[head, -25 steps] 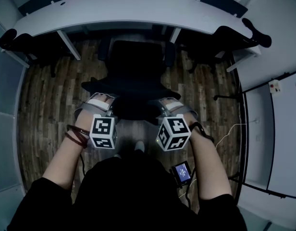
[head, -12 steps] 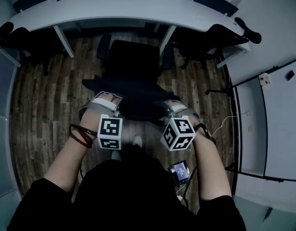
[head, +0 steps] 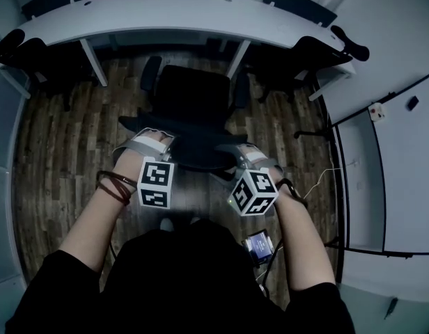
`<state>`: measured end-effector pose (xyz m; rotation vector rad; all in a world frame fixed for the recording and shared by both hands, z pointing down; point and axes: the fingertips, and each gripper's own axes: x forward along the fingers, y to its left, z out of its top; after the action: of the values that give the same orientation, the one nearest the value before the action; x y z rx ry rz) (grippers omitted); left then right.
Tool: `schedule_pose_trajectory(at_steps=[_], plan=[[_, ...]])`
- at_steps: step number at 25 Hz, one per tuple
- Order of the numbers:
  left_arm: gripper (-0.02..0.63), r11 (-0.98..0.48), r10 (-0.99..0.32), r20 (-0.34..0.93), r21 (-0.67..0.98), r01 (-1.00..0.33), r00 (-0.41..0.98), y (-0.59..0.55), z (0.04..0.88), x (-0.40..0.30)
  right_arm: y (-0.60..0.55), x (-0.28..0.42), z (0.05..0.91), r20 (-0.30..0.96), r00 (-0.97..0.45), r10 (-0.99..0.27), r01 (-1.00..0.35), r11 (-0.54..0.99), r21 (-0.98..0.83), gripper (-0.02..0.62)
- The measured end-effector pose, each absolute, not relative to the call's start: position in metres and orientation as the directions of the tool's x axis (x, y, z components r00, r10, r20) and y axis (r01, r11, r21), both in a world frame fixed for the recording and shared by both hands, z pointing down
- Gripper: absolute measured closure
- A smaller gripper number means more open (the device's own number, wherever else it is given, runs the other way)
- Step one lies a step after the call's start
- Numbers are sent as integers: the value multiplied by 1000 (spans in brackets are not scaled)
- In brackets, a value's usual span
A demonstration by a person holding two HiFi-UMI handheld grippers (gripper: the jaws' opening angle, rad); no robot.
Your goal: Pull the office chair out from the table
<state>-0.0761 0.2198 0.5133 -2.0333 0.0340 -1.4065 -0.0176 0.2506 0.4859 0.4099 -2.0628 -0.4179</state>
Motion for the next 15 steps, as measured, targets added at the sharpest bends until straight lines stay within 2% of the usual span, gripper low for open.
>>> schedule_pose_trajectory(at_steps=[4, 8, 12, 14, 15], plan=[[261, -790, -375, 825, -523, 320, 423, 227, 511, -75, 257, -16, 483, 750, -503, -429, -101, 891, 442, 362], [243, -753, -430, 794, -578, 314, 429, 229, 509, -64, 257, -3, 481, 745, -507, -434, -100, 888, 449, 357], [249, -774, -409, 809, -553, 310, 422, 238, 499, -53, 255, 17, 466, 712, -514, -478, -180, 872, 455, 358], [301, -793, -399, 799, -547, 268, 449, 246, 473, -54, 260, 25, 441, 649, -563, -512, -280, 857, 432, 359], [357, -804, -404, 776, -554, 217, 485, 250, 455, -54, 263, 30, 427, 609, -583, -537, -334, 842, 423, 360]])
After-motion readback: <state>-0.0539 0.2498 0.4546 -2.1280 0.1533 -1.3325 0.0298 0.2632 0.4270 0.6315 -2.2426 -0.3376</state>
